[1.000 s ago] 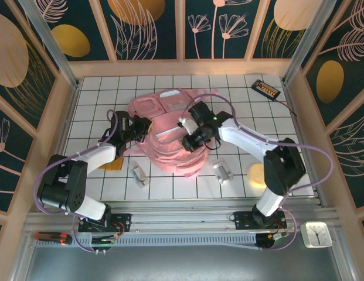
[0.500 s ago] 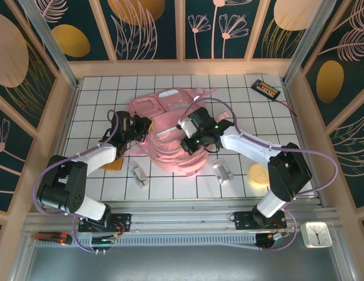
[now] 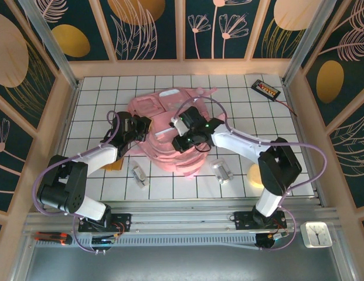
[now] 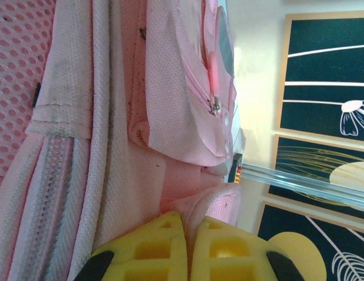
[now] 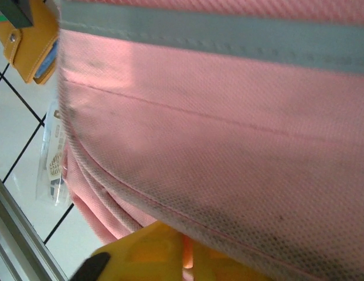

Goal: Pack books, pencil case, and school supplies into a backpack

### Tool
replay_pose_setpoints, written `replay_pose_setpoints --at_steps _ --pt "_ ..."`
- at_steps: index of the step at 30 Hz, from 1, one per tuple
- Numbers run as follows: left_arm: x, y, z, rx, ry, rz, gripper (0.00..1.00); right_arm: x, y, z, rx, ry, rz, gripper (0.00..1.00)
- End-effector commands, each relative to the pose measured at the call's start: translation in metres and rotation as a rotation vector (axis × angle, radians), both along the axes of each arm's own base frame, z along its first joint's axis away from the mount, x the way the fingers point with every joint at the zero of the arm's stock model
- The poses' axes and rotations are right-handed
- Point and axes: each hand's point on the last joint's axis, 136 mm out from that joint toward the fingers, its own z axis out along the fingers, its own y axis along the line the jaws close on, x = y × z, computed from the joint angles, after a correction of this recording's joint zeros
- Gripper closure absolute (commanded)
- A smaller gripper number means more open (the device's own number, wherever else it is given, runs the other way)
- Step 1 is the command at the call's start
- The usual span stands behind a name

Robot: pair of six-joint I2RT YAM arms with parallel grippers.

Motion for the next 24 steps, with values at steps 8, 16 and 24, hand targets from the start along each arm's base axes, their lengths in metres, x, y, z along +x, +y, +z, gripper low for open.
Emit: replay_pose_setpoints --at_steps 8,16,24 --pt "0.002 -0.016 0.063 -0.137 -0.166 -0.027 1.00 0.008 -0.015 0.019 0.262 0.081 -0.205 0.71" --pt "-0.003 -0.012 0.060 -0.169 -0.144 0.001 1.00 0.001 -0.031 0.003 0.203 0.080 -0.245 0.71" --pt "-0.001 -0.013 0.060 -0.181 -0.137 0.004 1.00 -0.008 -0.038 -0.007 0.179 -0.006 -0.241 0.76"
